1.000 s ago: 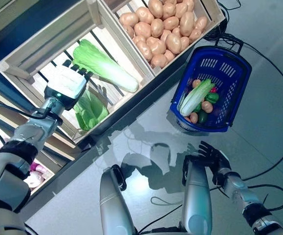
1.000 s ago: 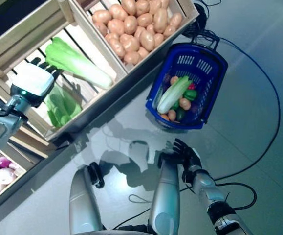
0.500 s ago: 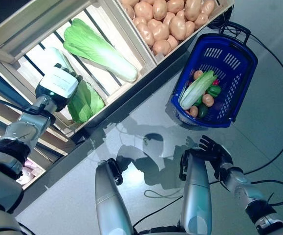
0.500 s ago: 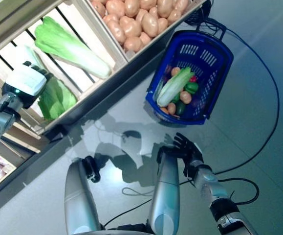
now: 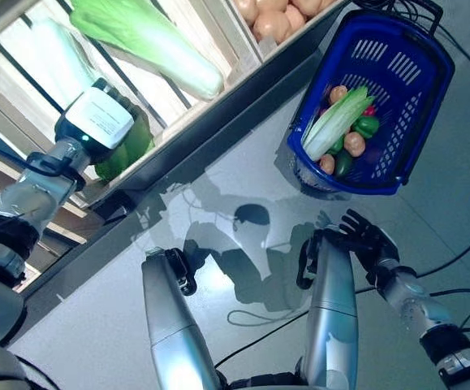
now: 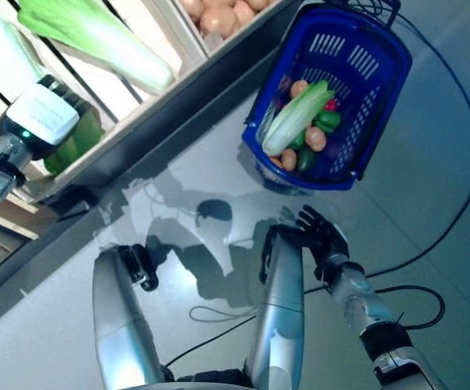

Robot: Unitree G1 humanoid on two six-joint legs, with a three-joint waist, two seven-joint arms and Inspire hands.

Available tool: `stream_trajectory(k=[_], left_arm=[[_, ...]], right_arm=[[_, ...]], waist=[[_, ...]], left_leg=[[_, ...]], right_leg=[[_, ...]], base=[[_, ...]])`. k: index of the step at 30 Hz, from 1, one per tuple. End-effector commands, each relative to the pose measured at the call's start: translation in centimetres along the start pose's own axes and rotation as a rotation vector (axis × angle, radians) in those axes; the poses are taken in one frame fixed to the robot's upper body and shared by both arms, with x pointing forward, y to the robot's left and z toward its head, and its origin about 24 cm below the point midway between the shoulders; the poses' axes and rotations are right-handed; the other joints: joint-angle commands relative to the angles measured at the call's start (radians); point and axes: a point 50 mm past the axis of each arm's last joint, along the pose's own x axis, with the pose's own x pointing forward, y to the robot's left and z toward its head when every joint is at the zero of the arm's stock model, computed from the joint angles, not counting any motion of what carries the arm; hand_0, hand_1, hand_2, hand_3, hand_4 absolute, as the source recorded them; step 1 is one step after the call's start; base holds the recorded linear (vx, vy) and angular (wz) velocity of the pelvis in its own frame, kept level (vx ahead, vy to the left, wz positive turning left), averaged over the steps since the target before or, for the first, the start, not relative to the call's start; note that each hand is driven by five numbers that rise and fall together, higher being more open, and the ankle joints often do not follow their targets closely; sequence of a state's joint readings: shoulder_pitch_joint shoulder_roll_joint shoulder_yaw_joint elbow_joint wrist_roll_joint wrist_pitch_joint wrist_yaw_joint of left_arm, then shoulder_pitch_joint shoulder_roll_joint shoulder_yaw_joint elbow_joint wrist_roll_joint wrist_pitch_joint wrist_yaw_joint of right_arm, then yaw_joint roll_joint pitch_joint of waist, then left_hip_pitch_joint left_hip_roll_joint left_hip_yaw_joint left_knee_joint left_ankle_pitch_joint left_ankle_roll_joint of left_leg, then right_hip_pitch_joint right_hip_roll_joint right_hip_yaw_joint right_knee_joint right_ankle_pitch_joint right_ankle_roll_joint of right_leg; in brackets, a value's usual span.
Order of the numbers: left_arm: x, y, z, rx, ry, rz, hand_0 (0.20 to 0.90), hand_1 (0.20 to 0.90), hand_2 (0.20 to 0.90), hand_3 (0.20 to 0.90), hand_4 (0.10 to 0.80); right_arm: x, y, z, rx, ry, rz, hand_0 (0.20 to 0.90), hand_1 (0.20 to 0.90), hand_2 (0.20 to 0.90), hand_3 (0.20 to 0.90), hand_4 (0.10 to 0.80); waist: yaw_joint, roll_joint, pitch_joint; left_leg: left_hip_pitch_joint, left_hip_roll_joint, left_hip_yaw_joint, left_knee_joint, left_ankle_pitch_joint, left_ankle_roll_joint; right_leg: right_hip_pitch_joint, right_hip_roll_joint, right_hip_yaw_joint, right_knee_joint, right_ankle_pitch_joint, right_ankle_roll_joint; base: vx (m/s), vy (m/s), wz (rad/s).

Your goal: Put vegetables into the basket

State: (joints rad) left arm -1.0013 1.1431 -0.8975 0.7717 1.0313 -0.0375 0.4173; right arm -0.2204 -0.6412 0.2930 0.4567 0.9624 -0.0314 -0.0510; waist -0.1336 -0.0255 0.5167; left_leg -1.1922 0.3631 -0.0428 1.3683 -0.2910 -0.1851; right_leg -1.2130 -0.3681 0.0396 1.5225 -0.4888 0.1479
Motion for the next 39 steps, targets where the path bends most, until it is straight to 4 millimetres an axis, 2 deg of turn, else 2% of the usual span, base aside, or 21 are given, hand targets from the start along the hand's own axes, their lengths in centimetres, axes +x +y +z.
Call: stream_trajectory(k=[1,5,6,7,13,22,31,39], left_arm=[[0.2,1.1,-3.0,0.091,0.018,-0.093,0.900,0.900,0.900,0.900,0.800],[-0.2,-0.2,-3.0,0.073,0.024,-0.241,0.900,0.900,0.900,0.900,0.800],[-0.5,-0.7,-3.1,0.063,0.033,-0.282,0.641,0.641,0.641,0.641,0.627],[-0.6,-0.9,-3.3,0.046,0.042,-0.315,0.300,0.300,0.300,0.300,0.400],[-1.0,-0.9,-3.3,0.007,0.039,-0.318,0.300,0.300,0.300,0.300,0.400],[-1.5,-0.5,-3.4,-0.027,0.033,-0.187,0.300,0.300,0.300,0.300,0.400],[-2.5,-1.0,-2.9,-0.146,0.083,-0.011,0.300,0.300,0.300,0.300,0.400],[-3.2,-0.7,-2.5,-0.312,0.124,0.134,0.300,0.300,0.300,0.300,0.400]], right_arm=[[-0.5,0.2,2.8,0.072,-0.130,0.026,0.900,0.900,0.900,0.900,0.800],[-0.4,0.7,3.9,0.097,-0.166,0.034,0.900,0.900,0.900,0.900,0.800],[-0.4,0.7,4.0,0.110,-0.171,0.030,0.900,0.900,0.900,0.900,0.800],[-0.4,0.7,4.2,0.126,-0.176,0.021,0.900,0.900,0.900,0.900,0.800],[-0.4,0.8,5.0,0.161,-0.198,0.008,0.900,0.900,0.900,0.900,0.800],[-0.3,1.4,3.9,0.164,-0.169,0.032,0.900,0.900,0.900,0.900,0.800],[-0.4,1.5,2.3,0.149,-0.140,0.057,0.900,0.900,0.900,0.900,0.800],[-0.9,1.3,0.1,0.161,-0.099,0.056,0.900,0.900,0.900,0.900,0.800]], waist=[[-0.013,0.003,-0.013],[-0.015,0.005,-0.005],[-0.015,0.006,-0.004],[-0.014,0.007,-0.003],[-0.004,0.013,-0.010],[0.003,0.016,-0.069],[-0.003,0.032,-0.134],[0.006,0.049,-0.194]], left_leg=[[-0.002,0.015,0.041,0.039,-0.192,0.026],[-0.035,0.022,0.033,0.067,-0.190,0.030],[-0.044,0.023,0.030,0.075,-0.190,0.033],[-0.053,0.023,0.028,0.083,-0.189,0.036],[-0.052,0.019,0.031,0.081,-0.177,0.057],[0.035,0.026,0.062,0.025,-0.151,0.077],[0.231,0.029,0.136,-0.115,-0.115,0.088],[0.442,-0.001,0.189,-0.331,-0.055,0.088]], right_leg=[[-0.003,-0.054,-0.026,-0.082,0.069,0.011],[-0.039,-0.047,-0.014,-0.040,0.060,0.009],[-0.049,-0.045,-0.010,-0.028,0.057,0.007],[-0.057,-0.042,-0.008,-0.019,0.055,0.006],[-0.054,-0.038,-0.015,-0.011,0.052,0.006],[0.037,-0.034,-0.047,-0.070,0.066,0.012],[0.235,-0.030,-0.091,-0.224,0.090,0.001],[0.429,-0.026,-0.113,-0.419,0.129,-0.001]], base=[[-0.003,-0.015,-0.04],[0.000,0.000,0.00],[0.000,0.000,0.00],[0.000,0.000,0.00],[0.000,0.000,0.00],[0.012,-0.016,-0.04],[0.010,-0.003,-0.02],[0.064,-0.021,-0.03]])
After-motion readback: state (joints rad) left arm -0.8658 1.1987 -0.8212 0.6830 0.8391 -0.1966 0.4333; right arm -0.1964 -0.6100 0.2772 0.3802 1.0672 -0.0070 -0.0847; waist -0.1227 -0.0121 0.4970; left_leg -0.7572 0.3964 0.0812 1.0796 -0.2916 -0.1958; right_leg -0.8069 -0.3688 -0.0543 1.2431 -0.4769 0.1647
